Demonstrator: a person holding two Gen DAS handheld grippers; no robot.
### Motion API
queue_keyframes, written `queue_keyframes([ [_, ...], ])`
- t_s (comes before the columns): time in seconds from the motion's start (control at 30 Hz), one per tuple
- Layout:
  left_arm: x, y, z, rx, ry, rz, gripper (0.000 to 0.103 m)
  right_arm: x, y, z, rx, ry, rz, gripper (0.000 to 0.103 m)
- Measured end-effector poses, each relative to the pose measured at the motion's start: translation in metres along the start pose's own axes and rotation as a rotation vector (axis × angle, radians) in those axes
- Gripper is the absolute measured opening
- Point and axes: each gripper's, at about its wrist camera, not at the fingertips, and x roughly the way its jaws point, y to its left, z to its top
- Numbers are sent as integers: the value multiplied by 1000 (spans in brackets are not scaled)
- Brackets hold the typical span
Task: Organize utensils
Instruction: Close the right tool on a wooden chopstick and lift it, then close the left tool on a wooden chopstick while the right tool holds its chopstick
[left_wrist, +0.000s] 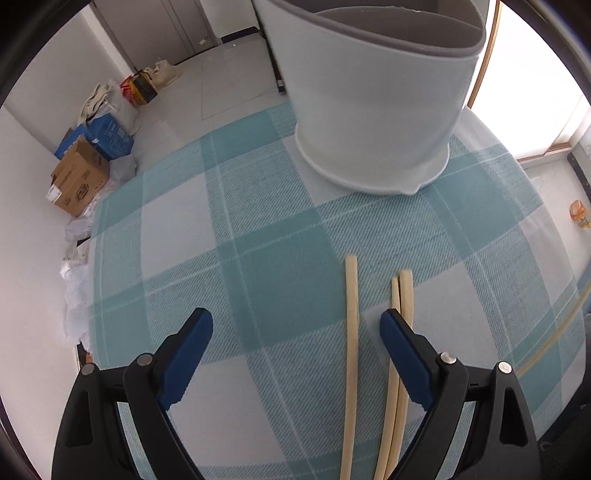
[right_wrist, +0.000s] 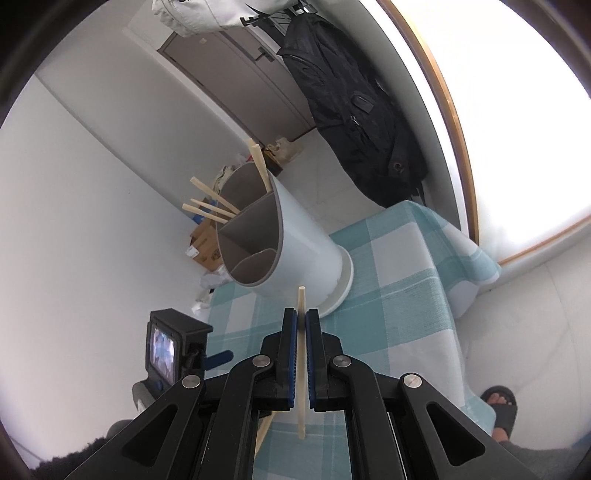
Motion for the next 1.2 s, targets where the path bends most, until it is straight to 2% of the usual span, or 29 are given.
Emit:
queue_keyframes([
  [0.07, 3, -1, 5, 10, -5, -31, 84, -1, -1, 0, 6, -3, 2, 4],
  [0.17, 3, -2, 10, 29, -14, -72, 67, -2, -3, 1, 17, -4, 2, 4],
  [0.23, 1, -1, 10, 38, -8, -129, 42, -2, -5, 2, 28, -3, 4, 4],
  [0.3, 0, -3, 9, 55, -2, -189, 27, -2, -5, 3, 31, -5, 3, 4],
  [0.37, -2, -7, 7, 105, -11, -198, 17, -3, -5, 3, 29, -8, 2, 4],
  [0.4, -3, -11, 6, 132, -18, -214, 7, -2, -4, 3, 26, -7, -1, 4],
  [0.43, -4, -14, 3, 163, -32, -215, 4, -2, -4, 3, 26, -5, 0, 4],
  [0.53, -8, -18, -4, 197, -62, -199, 3, -1, -3, 2, 20, -4, -6, 4],
  [0.67, -14, -4, -6, 148, -116, -173, 2, -3, 1, 1, -2, -20, -18, 4],
  [0.77, -34, 14, -3, 60, -208, -193, 2, -4, 8, -1, -33, -33, -24, 4],
  [0.83, -57, 30, -7, -34, -300, -202, 2, -5, 13, -2, -56, -39, -30, 4],
  [0.9, -77, 40, -12, -95, -387, -181, 2, -6, 19, -4, -84, -48, -37, 4],
  [0.97, -97, 51, -23, -154, -474, -190, 2, -9, 26, -6, -110, -65, -35, 4],
  [1.07, -114, 55, -34, -192, -556, -188, 2, -13, 38, -8, -164, -90, -41, 4],
  [1.2, -118, 54, -34, -225, -592, -188, 2, -13, 57, -16, -237, -105, -50, 4],
])
